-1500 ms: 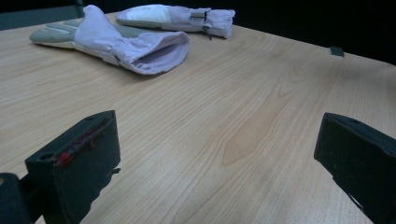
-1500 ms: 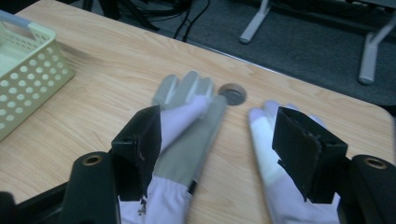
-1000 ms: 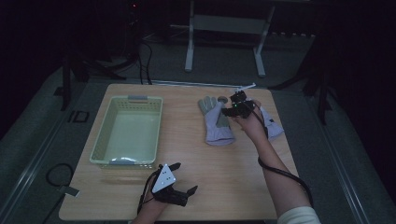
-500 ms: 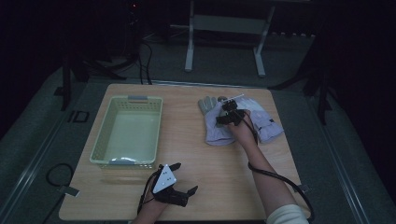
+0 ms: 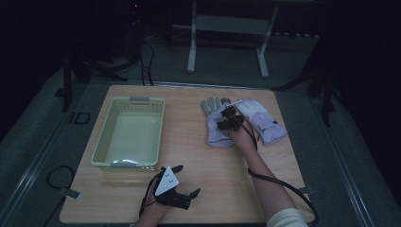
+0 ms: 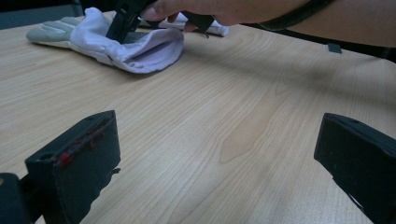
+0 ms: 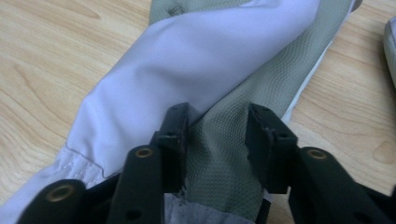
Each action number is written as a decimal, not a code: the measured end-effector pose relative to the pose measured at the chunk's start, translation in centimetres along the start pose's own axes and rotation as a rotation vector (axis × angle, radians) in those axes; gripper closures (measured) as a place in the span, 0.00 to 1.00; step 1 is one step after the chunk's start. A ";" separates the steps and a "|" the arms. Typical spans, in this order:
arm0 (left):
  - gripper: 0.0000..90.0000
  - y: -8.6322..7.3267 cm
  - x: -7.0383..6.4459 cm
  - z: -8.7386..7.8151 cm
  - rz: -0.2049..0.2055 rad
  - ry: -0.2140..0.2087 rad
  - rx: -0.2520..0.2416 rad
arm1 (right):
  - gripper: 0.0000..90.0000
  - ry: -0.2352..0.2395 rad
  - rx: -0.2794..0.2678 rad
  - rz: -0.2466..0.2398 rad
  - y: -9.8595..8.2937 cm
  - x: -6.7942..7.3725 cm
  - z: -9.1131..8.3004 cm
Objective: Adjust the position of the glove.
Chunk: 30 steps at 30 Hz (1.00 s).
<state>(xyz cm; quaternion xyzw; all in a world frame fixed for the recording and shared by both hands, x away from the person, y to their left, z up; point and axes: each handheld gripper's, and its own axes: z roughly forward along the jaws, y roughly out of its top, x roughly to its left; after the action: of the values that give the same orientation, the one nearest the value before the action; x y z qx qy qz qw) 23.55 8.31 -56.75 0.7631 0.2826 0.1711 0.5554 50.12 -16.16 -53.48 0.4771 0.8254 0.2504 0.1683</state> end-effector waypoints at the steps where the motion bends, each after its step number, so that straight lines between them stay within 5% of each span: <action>1: 0.00 0.0 0.0 0.0 0.000 0.000 0.000 | 0.71 0.003 -0.004 -0.001 -0.1 0.0 0.0; 8: 0.00 0.0 0.1 0.0 -0.007 0.000 0.002 | 0.92 -0.051 -0.010 -0.012 0.1 1.0 -0.2; 17: 0.00 0.0 0.1 0.0 -0.012 0.000 0.001 | 0.96 -0.002 -0.028 0.095 1.0 0.8 -2.6; 23: 0.00 0.0 0.2 0.0 -0.017 0.004 0.000 | 0.96 0.060 -0.120 0.115 1.1 1.3 -6.7; 30: 0.00 0.0 0.2 0.0 -0.019 0.007 0.002 | 0.96 0.061 -0.216 0.149 -0.7 2.1 -11.5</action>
<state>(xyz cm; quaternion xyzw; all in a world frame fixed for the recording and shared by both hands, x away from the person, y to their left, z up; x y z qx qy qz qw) 23.69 8.38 -56.74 0.7604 0.2920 0.1685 0.5552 42.63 -17.52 -44.56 0.5083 0.7607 0.3639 0.1746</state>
